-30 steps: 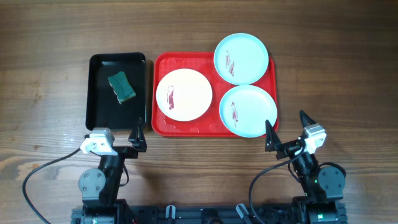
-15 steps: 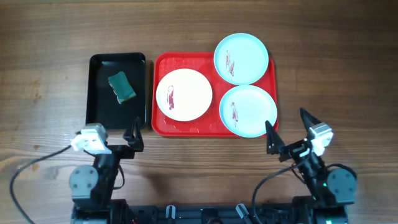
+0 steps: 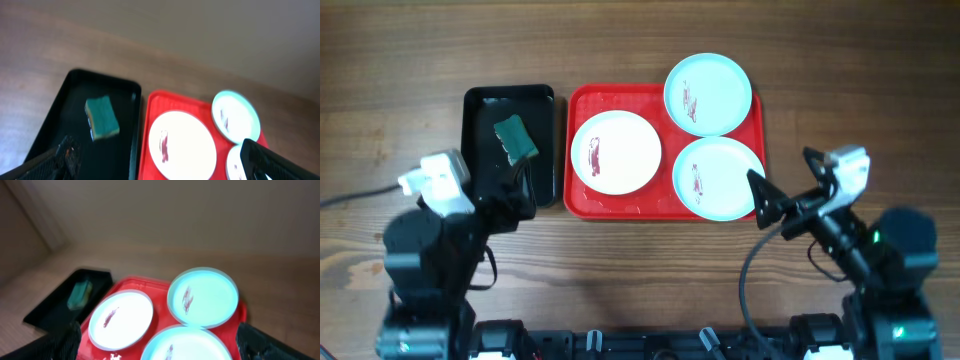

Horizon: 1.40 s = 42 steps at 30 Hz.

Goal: Clean dirty plates on tray and stack at the side
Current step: 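Reach left gripper to sponge and right gripper to white plate rim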

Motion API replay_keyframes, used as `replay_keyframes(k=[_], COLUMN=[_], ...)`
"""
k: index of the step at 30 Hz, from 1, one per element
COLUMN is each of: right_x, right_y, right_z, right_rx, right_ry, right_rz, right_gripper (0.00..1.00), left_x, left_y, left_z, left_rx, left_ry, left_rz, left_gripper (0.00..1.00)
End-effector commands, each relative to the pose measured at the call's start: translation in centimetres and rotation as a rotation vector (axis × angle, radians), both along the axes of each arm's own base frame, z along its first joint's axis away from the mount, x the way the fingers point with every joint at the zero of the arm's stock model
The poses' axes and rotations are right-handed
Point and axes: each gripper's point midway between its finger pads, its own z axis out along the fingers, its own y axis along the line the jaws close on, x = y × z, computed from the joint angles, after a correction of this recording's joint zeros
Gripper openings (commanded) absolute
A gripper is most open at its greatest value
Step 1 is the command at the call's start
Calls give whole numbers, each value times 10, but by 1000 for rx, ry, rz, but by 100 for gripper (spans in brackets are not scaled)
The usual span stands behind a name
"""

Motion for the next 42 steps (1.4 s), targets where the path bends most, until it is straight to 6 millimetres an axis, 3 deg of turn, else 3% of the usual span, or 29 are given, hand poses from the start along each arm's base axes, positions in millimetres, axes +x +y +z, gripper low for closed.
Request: replay_keyframes(k=[1,7,14,19,24,28,31,35,42], right_x=[13,33,62,103,122,135,145,152,150], right_y=[15,28,33,37,58,75,88,108,137], right_z=[16,24,27,25,21,0,-28,-83,-165], right_rx=[-17,-14,-4,22,88,98,33,-94,-188], right_ry=[68,257,504,468,452,517,572,686,871], right_rz=[97,189,213,213,320,297,238,145,-14], right_gripper=[100,100,100,100,100,95,86,82,62], left_x=[11,23,27,38,49,55,60,64,72], left_y=[-2,-2,-3,-10,-12,-16,8,43,57], left_z=[12,8,-15,-34,-48,-57,-64,-63,-66], left_rx=[-4,-6,-13,-44,-62,-74,-70,8,14], left_ry=[103,319,612,685,729,758,782,795,777], left_rz=[-9,-9,-12,-42,-47,-66,116,330,450], left_gripper=[100,100,100,100,100,99,100,94,91])
